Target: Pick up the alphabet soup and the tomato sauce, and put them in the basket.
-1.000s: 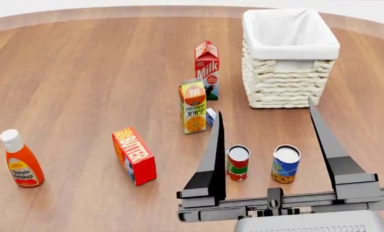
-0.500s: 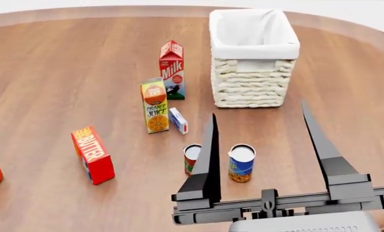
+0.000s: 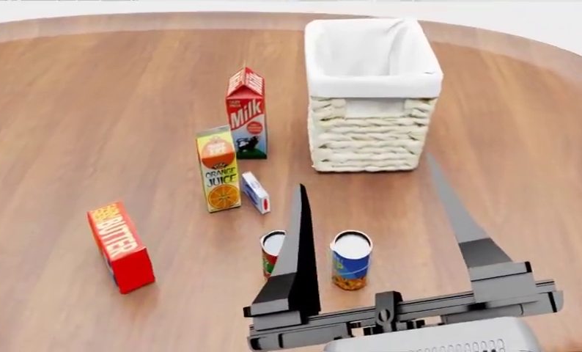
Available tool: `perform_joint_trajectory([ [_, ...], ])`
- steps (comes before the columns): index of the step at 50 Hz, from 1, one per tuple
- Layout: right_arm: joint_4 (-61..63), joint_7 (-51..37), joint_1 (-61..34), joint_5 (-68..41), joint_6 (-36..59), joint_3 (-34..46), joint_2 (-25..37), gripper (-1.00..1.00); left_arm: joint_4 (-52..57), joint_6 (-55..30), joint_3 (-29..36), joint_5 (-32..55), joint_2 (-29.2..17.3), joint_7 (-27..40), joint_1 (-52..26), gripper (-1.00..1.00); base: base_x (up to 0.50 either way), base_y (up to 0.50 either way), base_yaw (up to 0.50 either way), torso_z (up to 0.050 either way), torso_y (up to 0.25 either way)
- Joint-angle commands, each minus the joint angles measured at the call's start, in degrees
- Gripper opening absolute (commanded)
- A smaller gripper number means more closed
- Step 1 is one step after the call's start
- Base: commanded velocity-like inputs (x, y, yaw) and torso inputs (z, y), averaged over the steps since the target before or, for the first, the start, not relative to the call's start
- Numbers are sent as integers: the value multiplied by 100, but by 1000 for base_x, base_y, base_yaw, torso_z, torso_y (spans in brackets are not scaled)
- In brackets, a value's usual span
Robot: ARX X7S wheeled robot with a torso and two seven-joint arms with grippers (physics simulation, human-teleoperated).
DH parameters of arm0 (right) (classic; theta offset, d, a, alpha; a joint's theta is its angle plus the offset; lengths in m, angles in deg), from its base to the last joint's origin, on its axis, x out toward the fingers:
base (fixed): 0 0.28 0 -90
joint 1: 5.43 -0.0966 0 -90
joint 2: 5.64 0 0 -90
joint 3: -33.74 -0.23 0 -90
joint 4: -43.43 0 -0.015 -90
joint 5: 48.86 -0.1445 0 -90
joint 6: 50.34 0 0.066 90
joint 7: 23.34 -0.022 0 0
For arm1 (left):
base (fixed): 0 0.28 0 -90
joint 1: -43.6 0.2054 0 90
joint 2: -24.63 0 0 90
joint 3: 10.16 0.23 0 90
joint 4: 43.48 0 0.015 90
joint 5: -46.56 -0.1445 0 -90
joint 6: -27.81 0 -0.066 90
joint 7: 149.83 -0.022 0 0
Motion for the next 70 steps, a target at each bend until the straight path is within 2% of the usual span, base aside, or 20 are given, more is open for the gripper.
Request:
perform_joint_trajectory([
  [1, -78, 18, -54, 21, 64, 118, 33, 100, -33, 59, 46, 12, -66, 30, 78, 100, 426, 0, 0, 0, 0],
  [10, -96, -64, -50, -56, -9, 82, 9, 100, 19, -94, 76, 110, -89, 108, -98, 100, 429, 0, 0, 0, 0],
  [70, -54, -263, 55, -131, -20, 185, 154, 100, -45, 213, 251, 119, -303, 349, 179, 100, 430, 0, 0, 0, 0],
])
